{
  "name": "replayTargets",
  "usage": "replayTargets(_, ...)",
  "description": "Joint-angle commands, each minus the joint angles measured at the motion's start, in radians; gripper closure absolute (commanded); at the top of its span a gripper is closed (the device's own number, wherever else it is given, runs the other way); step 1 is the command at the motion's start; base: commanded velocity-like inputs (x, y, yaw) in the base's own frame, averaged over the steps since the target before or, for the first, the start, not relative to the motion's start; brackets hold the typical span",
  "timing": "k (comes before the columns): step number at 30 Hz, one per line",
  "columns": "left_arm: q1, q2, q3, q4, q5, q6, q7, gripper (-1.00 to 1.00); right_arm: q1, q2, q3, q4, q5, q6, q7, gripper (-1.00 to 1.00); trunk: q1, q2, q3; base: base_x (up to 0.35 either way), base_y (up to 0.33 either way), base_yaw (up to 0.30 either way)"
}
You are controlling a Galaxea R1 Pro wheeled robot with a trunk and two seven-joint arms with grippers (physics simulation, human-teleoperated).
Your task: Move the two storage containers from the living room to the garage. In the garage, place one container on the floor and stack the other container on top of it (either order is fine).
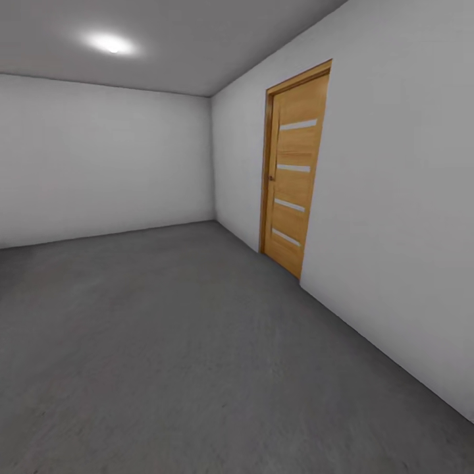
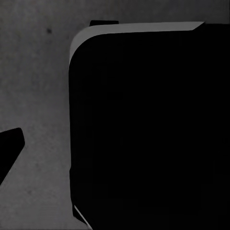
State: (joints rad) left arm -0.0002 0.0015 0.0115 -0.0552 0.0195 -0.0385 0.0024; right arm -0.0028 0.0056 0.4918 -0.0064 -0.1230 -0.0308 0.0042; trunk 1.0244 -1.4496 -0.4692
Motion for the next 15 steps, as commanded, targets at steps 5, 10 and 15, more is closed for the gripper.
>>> replayTargets(5,0.0,0.0,0.001,0.0,0.002,-0.003,0.0,-1.0,0.0,-0.001,0.008,0.0,-0.01,-0.003,0.0,-1.0,0.001,0.0,-0.001,0.324,0.0,-0.148)
replayTargets(10,0.0,0.0,0.001,0.0,0.002,-0.003,0.0,-1.0,0.0,0.0,0.008,0.0,-0.01,-0.003,0.0,-1.0,0.001,0.0,-0.001,0.323,0.0,-0.004)
replayTargets(15,0.0,0.0,0.001,0.0,0.002,-0.003,0.0,-1.0,0.0,-0.001,0.008,0.0,-0.01,-0.003,0.0,-1.0,0.001,0.0,-0.001,0.323,0.0,0.0)
